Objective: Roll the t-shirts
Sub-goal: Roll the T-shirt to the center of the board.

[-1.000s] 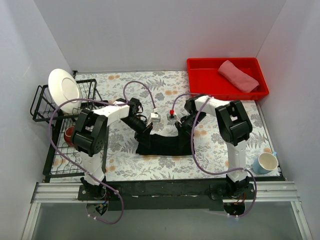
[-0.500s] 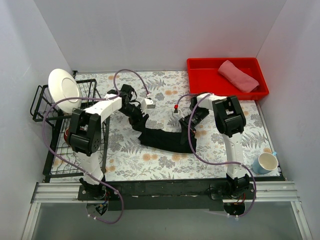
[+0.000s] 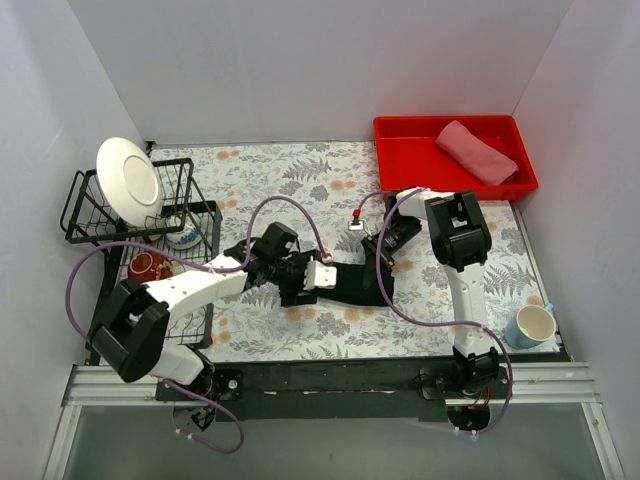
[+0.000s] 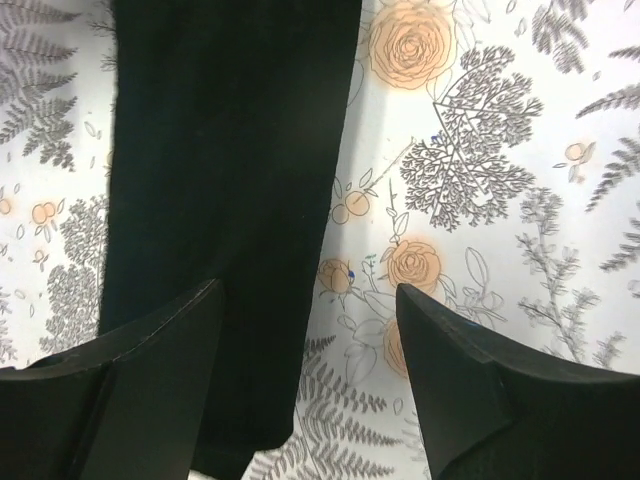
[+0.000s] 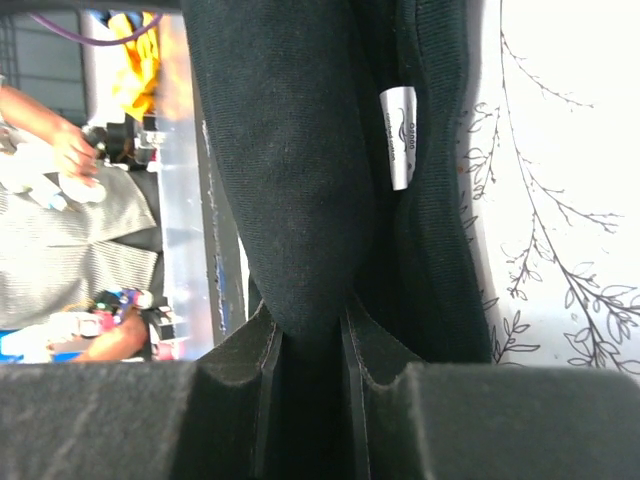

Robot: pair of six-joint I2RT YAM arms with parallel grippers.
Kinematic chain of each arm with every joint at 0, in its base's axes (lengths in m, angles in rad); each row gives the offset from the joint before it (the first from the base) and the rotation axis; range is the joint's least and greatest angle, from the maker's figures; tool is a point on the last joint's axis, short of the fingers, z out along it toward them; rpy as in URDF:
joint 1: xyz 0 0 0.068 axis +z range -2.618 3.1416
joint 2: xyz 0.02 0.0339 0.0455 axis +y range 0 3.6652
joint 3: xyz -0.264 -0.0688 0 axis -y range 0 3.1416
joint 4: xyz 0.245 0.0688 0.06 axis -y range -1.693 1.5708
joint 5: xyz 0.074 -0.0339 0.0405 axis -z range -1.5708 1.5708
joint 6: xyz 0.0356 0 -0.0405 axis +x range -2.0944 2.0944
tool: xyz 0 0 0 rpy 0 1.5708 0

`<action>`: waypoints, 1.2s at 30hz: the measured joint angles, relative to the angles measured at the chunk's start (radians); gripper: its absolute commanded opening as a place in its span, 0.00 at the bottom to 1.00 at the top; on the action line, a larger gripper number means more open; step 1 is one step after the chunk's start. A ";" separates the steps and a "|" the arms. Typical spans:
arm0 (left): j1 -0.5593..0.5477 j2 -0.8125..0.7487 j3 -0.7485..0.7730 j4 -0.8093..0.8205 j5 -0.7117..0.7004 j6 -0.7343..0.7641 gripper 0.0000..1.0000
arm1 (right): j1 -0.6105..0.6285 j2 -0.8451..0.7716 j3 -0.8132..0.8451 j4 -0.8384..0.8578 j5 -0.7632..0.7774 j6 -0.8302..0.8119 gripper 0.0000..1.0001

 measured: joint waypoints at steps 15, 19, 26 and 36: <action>-0.069 0.241 -0.027 0.406 -0.117 0.086 0.24 | -0.046 0.044 0.000 -0.046 -0.021 0.017 0.25; -0.060 0.323 0.121 0.267 -0.074 0.089 0.22 | -0.067 0.039 0.000 -0.050 -0.006 0.027 0.64; -0.008 0.507 0.455 -0.129 0.132 0.085 0.19 | -0.111 -0.149 0.021 0.003 0.103 0.037 0.99; 0.001 0.645 0.675 -0.470 0.280 -0.013 0.20 | -0.160 -0.910 -0.401 0.518 0.331 0.104 0.98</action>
